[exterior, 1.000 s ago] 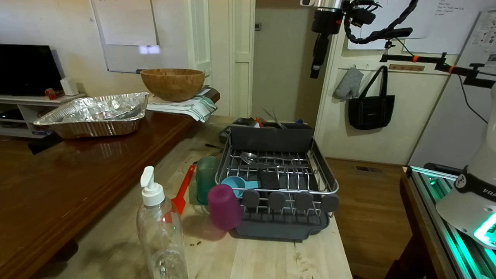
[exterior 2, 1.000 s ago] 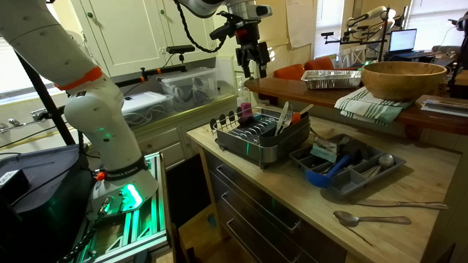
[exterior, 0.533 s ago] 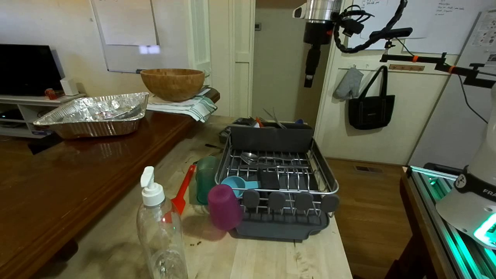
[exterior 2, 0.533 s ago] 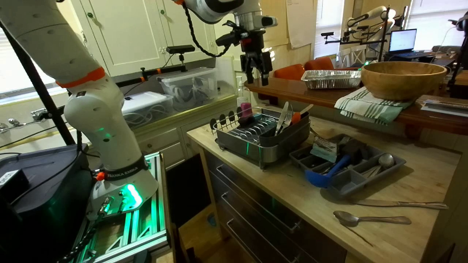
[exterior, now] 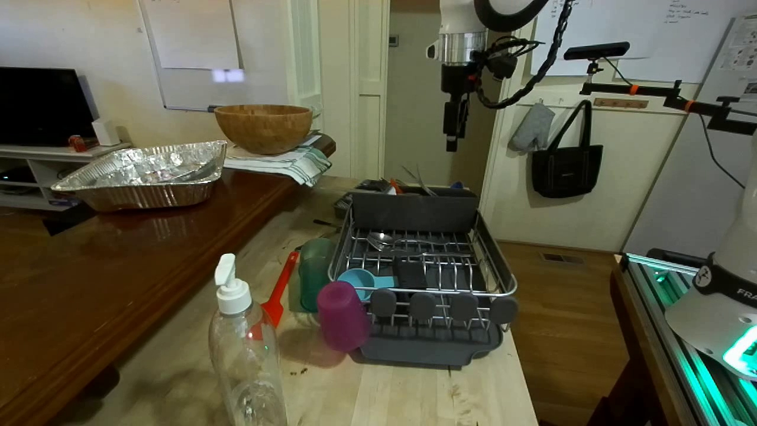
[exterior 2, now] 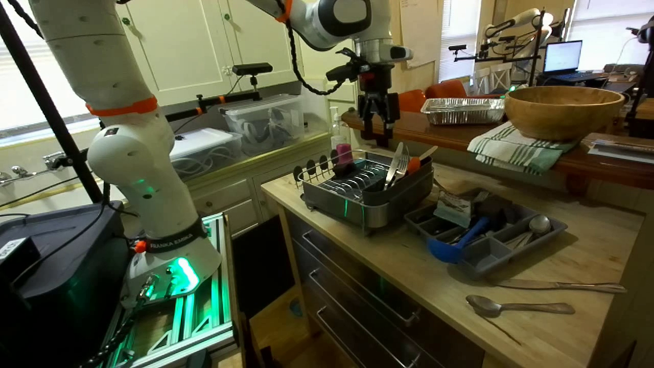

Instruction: Pick up the sachet and place it on the dish rack

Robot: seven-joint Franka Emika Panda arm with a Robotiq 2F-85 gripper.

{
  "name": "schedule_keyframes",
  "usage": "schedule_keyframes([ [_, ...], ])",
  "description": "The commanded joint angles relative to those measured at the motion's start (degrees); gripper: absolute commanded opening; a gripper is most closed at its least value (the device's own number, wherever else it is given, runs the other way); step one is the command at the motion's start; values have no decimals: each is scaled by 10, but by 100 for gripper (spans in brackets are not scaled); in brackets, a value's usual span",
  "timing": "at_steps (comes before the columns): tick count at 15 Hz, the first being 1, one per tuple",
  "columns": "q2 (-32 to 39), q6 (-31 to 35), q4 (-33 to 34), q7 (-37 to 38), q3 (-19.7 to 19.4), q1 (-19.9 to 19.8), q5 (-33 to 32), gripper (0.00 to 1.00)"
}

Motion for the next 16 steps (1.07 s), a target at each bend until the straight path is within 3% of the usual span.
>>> schedule_keyframes([
  [1, 39, -40, 58, 25, -20, -25, -57, 100],
  [5, 88, -80, 130, 12, -43, -45, -78, 100],
  [8, 138, -106, 186, -3, -49, -54, -48, 100],
  [9, 93, -76, 135, 7, -48, -51, -62, 100],
  [13, 132, -85, 172, 6, -49, -53, -59, 100],
  [16, 202, -102, 228, -14, -51, -60, -55, 100],
])
